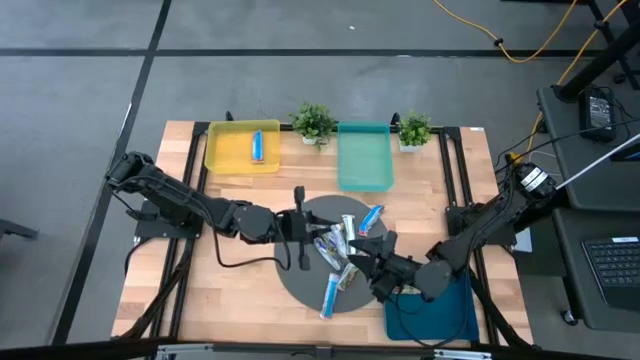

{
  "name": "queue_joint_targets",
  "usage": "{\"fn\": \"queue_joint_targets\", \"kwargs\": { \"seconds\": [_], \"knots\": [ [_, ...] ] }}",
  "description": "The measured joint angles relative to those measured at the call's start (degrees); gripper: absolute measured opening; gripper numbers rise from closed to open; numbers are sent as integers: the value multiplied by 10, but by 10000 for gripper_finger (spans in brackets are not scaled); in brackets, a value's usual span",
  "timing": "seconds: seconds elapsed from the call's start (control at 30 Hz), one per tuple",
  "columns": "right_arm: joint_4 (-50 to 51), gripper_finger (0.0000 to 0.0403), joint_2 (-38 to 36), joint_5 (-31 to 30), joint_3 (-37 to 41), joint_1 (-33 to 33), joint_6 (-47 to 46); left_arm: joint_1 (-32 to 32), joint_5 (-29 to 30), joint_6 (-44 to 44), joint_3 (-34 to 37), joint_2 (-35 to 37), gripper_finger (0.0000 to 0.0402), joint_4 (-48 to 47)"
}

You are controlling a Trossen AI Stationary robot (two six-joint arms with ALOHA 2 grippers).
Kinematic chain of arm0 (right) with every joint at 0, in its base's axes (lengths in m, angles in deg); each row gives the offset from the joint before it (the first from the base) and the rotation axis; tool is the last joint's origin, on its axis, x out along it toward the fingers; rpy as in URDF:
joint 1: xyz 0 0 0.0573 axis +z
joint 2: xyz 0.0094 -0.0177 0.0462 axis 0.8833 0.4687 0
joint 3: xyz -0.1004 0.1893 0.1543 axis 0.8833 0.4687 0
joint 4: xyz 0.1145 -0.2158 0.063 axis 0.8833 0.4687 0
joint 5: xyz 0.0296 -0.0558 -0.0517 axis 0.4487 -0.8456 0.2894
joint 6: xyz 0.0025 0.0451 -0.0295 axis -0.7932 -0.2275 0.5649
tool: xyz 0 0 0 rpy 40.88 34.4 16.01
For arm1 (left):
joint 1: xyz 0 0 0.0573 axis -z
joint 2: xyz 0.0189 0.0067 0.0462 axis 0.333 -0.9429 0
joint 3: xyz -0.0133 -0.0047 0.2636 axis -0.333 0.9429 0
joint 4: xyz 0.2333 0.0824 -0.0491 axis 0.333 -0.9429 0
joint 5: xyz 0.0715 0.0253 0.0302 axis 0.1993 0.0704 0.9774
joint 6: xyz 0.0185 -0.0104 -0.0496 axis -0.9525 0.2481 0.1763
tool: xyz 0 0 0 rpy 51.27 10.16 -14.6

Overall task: Pick and place Granola Bars by type
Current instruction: Put the yellow granola bar into the blue bin

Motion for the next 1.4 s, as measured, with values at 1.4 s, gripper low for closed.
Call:
{"fn": "queue_joint_targets", "kwargs": {
  "seconds": [1.4],
  "knots": [
    [-113,252,0,44,0,-60,-150,-2,59,-56,0,-1,4,0]
  ]
}}
